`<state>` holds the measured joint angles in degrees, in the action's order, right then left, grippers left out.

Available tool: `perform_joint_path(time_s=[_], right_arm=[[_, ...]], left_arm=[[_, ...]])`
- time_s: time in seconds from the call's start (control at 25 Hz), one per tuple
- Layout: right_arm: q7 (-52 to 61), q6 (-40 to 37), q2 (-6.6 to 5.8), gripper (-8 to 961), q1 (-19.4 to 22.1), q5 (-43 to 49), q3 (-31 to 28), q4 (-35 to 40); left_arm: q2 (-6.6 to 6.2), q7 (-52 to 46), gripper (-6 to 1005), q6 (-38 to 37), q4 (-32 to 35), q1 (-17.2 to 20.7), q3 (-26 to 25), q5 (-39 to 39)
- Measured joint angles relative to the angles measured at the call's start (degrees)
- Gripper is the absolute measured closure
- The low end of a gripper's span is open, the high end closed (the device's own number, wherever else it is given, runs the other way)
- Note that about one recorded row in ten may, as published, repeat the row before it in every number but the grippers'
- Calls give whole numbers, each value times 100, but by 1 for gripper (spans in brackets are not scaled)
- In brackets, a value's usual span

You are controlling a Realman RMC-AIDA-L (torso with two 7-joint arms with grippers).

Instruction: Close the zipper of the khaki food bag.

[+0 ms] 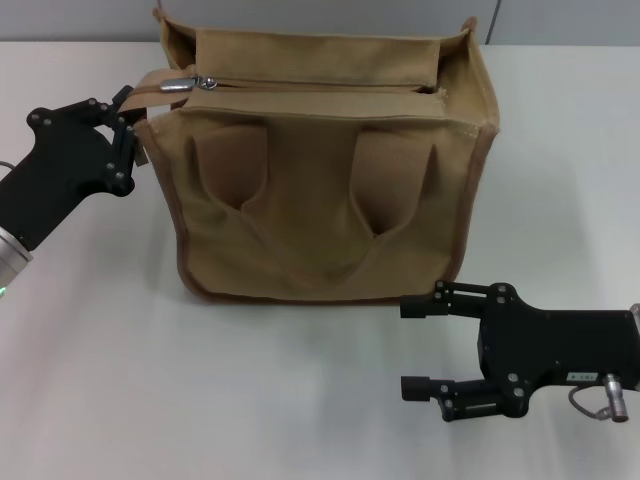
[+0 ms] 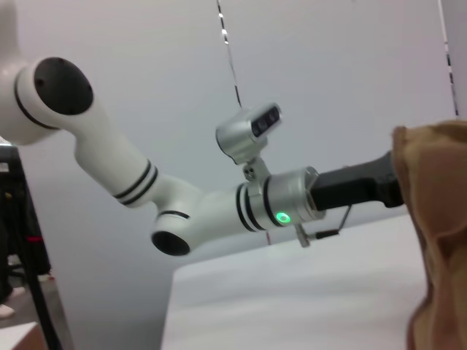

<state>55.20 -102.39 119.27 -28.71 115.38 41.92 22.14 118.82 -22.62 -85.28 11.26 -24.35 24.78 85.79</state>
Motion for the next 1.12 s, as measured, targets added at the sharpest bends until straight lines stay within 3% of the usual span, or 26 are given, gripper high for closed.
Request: perform_joint_path(time_s=[0.12, 0.44, 0.88, 1.12], right_arm=[[1, -214, 0, 144, 8, -27, -4, 0], [374, -1477, -50, 143, 55, -866, -18, 44], [1282, -1667, -88, 143, -269, -1432, -65, 151], [1927, -1608, -87, 144, -497, -1653, -480, 201]], left_arm=[[0, 1, 984, -32, -4, 5, 0, -2], [0, 3, 984, -409, -12, 86, 0, -7], [0, 241, 983, -567, -236, 83, -44, -53], [0, 202, 983, -701, -288, 77, -52, -160]])
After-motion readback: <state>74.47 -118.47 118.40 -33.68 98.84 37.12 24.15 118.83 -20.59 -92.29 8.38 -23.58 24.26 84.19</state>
